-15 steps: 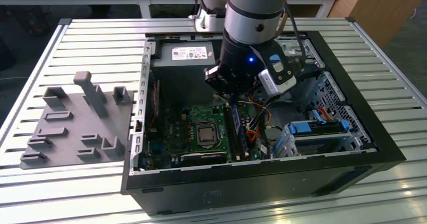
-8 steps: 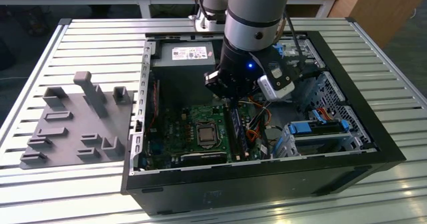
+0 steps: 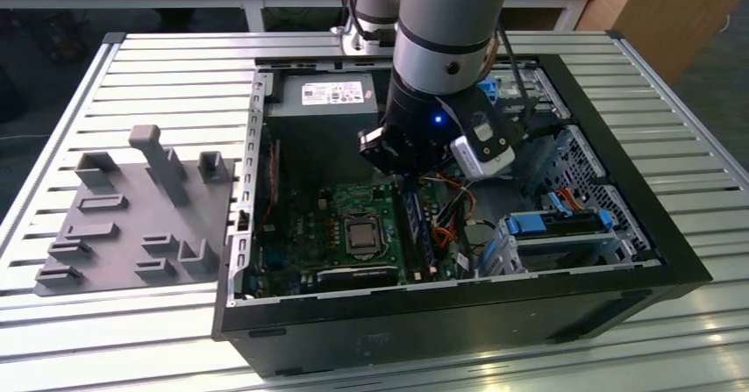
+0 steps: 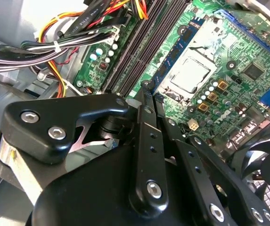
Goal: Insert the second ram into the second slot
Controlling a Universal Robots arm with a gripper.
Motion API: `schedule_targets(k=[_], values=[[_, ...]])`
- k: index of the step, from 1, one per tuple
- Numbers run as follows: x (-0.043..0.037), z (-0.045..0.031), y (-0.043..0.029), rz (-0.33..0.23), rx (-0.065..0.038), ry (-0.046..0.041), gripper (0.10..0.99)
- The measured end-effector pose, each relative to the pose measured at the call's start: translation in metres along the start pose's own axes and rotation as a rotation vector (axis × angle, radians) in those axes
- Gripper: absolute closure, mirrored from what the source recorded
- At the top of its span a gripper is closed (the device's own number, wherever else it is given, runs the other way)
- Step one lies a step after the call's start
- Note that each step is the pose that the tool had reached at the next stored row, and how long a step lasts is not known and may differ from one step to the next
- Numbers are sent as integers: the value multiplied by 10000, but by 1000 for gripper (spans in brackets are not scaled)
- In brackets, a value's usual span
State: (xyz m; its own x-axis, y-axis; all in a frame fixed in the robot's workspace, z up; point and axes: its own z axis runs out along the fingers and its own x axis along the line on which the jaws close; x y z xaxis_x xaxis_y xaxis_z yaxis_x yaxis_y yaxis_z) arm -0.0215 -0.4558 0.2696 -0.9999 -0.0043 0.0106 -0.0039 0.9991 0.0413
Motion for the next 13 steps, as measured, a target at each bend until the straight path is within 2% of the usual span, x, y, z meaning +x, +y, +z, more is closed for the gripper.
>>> schedule_targets(k=[9, 13], values=[[0, 48, -10, 0, -2, 1, 953], [-2, 86, -12, 2, -1, 60, 953]])
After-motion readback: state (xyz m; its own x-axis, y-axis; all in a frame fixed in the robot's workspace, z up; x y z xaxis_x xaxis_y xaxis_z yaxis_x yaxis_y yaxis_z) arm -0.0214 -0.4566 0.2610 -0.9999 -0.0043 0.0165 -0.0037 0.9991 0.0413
